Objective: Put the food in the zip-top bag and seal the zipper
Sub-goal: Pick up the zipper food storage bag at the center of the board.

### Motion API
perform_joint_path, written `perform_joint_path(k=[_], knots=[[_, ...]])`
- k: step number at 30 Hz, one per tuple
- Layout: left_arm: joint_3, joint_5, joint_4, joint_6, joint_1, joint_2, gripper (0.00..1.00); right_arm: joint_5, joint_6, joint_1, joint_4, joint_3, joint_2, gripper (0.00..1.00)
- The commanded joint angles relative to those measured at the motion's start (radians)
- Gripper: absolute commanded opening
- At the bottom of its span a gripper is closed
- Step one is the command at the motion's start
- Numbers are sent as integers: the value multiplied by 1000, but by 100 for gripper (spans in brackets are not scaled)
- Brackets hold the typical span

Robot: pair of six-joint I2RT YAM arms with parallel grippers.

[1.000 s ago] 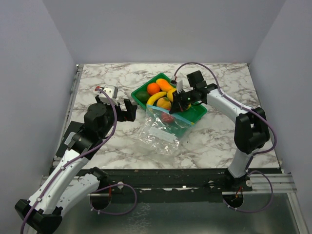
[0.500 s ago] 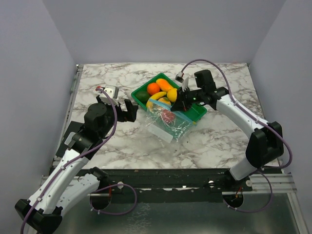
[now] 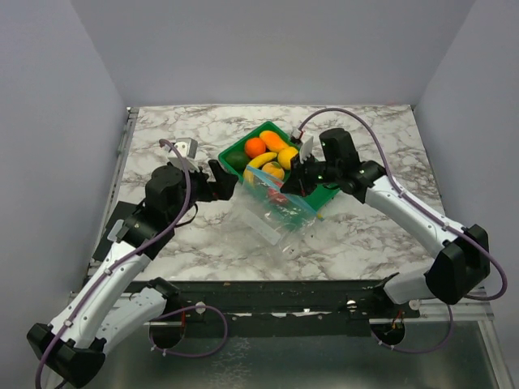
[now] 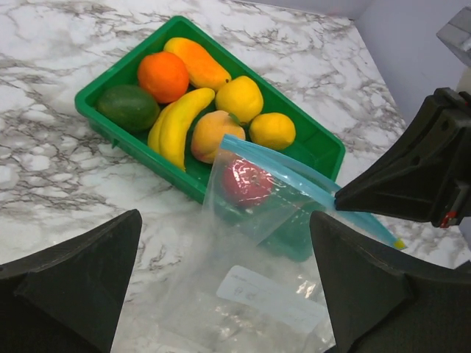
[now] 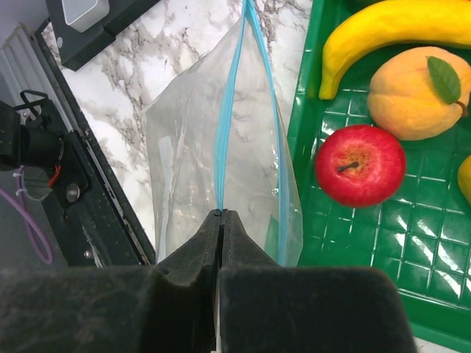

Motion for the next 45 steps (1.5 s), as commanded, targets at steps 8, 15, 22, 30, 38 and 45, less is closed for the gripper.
perform_joint_path(k=[8,15,22,30,38,45], knots=[[129,202,-175,-232,-1,124,91,321,93,164,71,-70,-135,1],[139,279,-215,-268,-2,123,88,410,143,254,109,-89,-189,1],[148,303,-253,-249,-2,99,87,542,221,346,120,-73,-223,1],[199,334,-310,-210,-2,76,84,788,339,418,118,-36,-240,1],[244,357,-349,-182,-2,77,84,901,397,450,118,41,-205,1],[239,364,-351,-194,-1,78,82,1022,440,517,104,170,-92,1]])
